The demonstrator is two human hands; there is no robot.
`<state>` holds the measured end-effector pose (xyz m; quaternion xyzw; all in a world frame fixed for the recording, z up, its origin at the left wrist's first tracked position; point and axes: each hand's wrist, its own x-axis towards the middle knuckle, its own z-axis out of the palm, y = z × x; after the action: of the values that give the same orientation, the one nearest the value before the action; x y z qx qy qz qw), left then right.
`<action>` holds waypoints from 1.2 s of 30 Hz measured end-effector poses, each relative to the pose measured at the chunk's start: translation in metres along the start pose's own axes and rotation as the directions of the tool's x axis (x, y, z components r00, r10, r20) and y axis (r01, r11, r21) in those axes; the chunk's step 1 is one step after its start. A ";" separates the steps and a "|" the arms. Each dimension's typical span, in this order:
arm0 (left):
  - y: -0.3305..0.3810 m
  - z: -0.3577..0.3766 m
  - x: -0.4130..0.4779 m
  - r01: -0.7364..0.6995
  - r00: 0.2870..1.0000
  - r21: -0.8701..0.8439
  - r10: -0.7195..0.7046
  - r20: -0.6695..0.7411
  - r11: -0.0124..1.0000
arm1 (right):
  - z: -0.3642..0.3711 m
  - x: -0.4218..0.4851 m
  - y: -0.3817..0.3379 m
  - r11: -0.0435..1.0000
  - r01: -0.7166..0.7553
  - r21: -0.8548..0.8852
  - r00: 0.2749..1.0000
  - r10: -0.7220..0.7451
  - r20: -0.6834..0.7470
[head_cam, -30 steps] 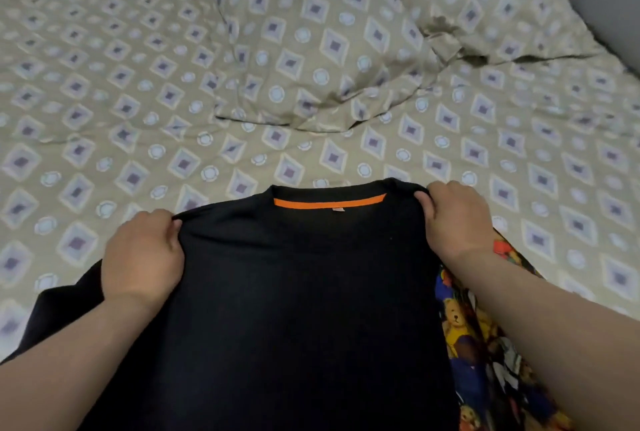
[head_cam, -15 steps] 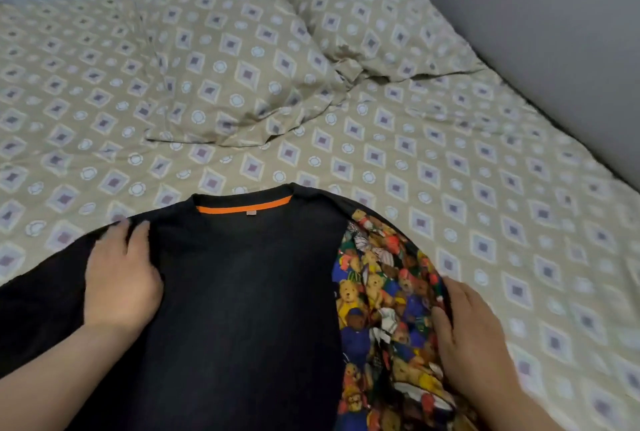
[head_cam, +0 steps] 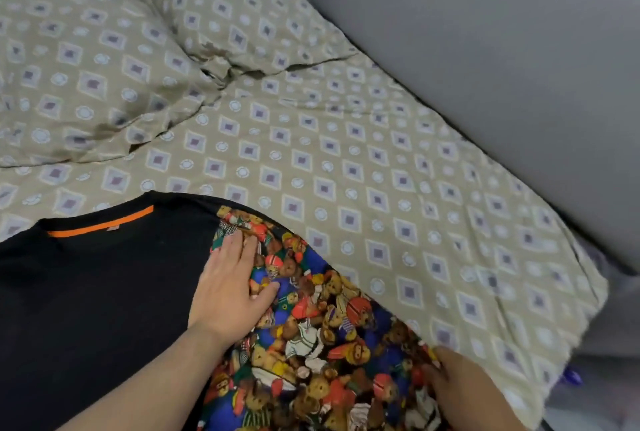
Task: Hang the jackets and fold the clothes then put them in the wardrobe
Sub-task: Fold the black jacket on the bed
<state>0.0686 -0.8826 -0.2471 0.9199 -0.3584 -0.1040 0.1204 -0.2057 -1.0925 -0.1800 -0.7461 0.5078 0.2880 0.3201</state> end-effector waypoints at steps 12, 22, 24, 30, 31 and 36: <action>0.015 -0.003 -0.001 0.027 0.997 0.129 -0.037 0.073 0.991 | -0.146 0.114 -0.059 0.894 0.150 -0.423 0.537 -0.433 -0.724; 0.012 0.001 0.004 -0.017 0.997 0.138 0.006 0.083 0.990 | -0.058 0.132 -0.004 0.844 0.308 -0.439 0.720 -0.508 -0.472; 0.010 0.004 0.004 -0.026 0.997 0.146 0.016 0.072 0.989 | -0.064 0.133 0.005 0.914 0.312 -0.258 0.696 -0.405 -0.593; 0.013 0.003 0.001 0.011 0.997 0.184 -0.024 0.067 0.983 | -0.109 0.121 0.035 0.670 0.111 0.734 0.729 0.447 -0.518; 0.014 0.002 0.000 0.019 0.997 0.186 -0.032 0.071 0.982 | -0.115 0.121 0.033 0.478 0.127 0.869 0.786 0.486 -0.382; 0.015 0.003 0.002 0.031 0.995 0.234 -0.051 0.080 0.972 | -0.152 0.122 0.007 -0.239 0.108 0.965 0.939 0.344 -0.019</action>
<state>0.0594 -0.8947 -0.2459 0.9295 -0.3540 -0.1031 -0.0057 -0.1577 -1.2814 -0.1778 -0.1889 0.6493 -0.3004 0.6727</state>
